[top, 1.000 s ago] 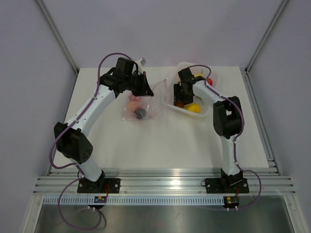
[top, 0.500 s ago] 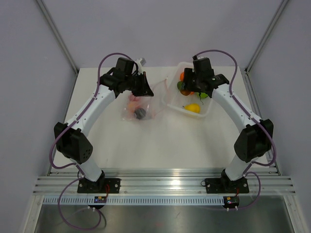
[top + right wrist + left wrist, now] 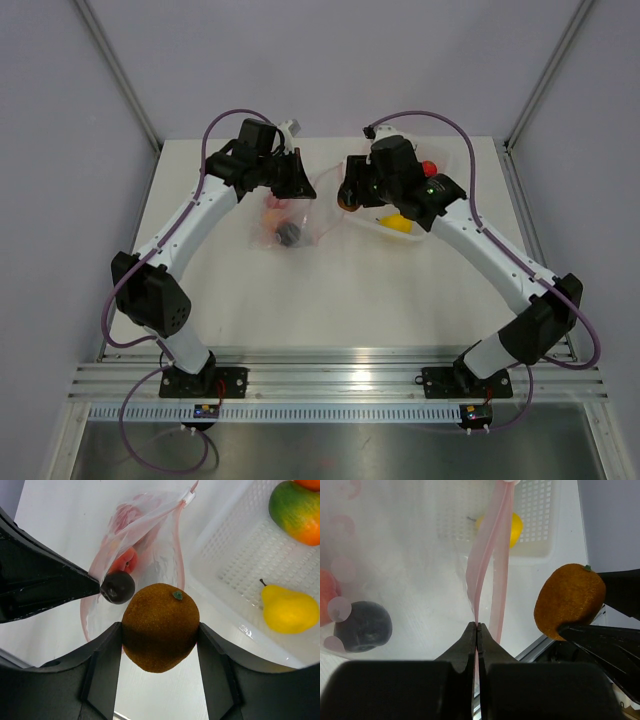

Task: Place the food in the zip-top bag and seal the zipper
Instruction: Place the fake fruit in the zipper food storage bag.

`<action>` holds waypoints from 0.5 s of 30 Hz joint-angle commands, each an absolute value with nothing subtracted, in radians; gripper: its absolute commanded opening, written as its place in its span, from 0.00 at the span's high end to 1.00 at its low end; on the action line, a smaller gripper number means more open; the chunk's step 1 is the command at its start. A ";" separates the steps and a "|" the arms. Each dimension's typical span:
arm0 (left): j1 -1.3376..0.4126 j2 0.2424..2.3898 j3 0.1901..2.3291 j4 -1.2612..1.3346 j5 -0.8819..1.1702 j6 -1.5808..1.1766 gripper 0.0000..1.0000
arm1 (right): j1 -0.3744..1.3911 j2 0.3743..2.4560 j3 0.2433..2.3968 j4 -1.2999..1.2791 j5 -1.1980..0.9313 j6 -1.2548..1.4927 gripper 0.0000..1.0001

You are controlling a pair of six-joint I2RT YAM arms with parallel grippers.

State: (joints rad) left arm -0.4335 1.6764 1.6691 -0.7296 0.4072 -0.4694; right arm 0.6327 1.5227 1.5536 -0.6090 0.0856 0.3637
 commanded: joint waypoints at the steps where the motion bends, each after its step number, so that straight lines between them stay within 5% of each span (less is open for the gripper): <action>1: -0.428 1.628 1.667 -0.683 0.422 -0.476 1.00 | 0.638 1.561 1.592 -0.574 0.083 0.377 0.59; 8: -0.428 1.623 1.669 -0.687 0.416 -0.474 1.00 | 0.657 1.684 1.687 -0.568 0.055 0.365 0.53; 9: -0.428 1.623 1.669 -0.687 0.414 -0.474 1.00 | 0.657 1.710 1.701 -0.583 0.054 0.364 0.46; 10: -0.428 1.621 1.669 -0.687 0.416 -0.474 1.00 | 0.658 1.723 1.729 -0.592 0.057 0.364 0.25; 15: -0.428 1.618 1.671 -0.693 0.408 -0.471 1.00 | 0.657 1.695 1.730 -0.577 0.098 0.347 0.13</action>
State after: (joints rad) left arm -0.4335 1.6760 1.6661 -0.7292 0.4068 -0.4694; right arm 0.6453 1.7405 1.6794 -0.6067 0.0685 0.3622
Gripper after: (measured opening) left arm 0.005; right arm 0.864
